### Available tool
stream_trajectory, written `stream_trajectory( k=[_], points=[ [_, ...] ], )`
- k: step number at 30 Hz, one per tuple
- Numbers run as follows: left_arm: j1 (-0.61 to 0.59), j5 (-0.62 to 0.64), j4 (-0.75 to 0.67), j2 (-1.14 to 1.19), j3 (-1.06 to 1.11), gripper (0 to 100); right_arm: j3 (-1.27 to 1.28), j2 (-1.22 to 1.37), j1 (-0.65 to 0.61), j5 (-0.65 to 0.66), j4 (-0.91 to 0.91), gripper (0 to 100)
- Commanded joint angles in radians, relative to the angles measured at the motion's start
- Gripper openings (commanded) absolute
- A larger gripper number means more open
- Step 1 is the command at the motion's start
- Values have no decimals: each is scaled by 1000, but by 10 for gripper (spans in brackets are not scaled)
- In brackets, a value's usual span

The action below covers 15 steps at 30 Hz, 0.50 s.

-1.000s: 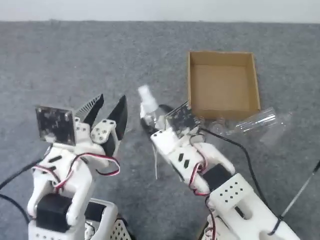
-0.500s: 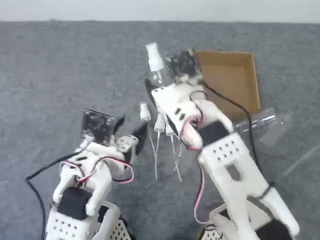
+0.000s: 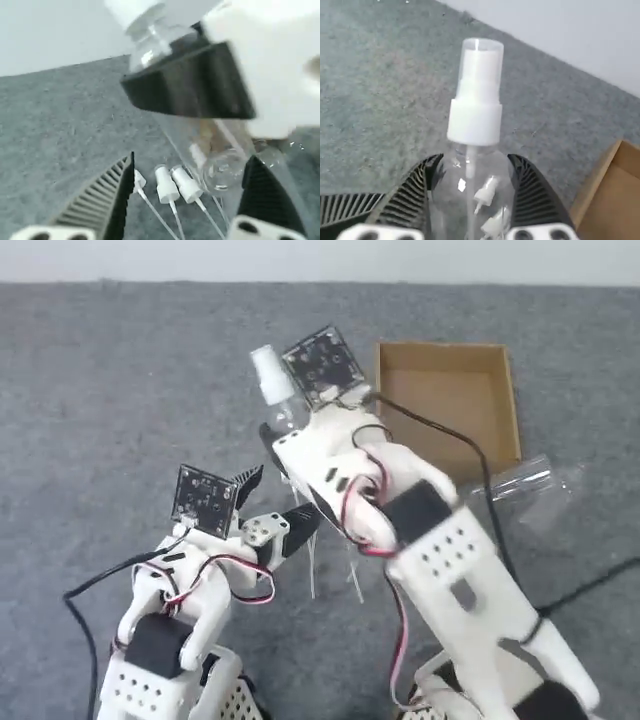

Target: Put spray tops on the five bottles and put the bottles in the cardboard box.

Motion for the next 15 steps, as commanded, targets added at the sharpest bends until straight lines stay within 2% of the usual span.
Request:
stream_trajectory(
  k=[1, 6, 12, 15],
  points=[
    [-2, -5, -31, -12, -8, 320, -74, -119, -8, -6, 58, 6],
    [-3, -5, -31, -12, -8, 320, -74, -173, -7, -6, 122, 6],
    [-3, -2, -25, -20, -8, 320, -37, -180, -4, -5, 117, 6],
    [-6, -2, -25, -20, -8, 320, -34, -171, 58, -3, 81, 6]
  ],
)
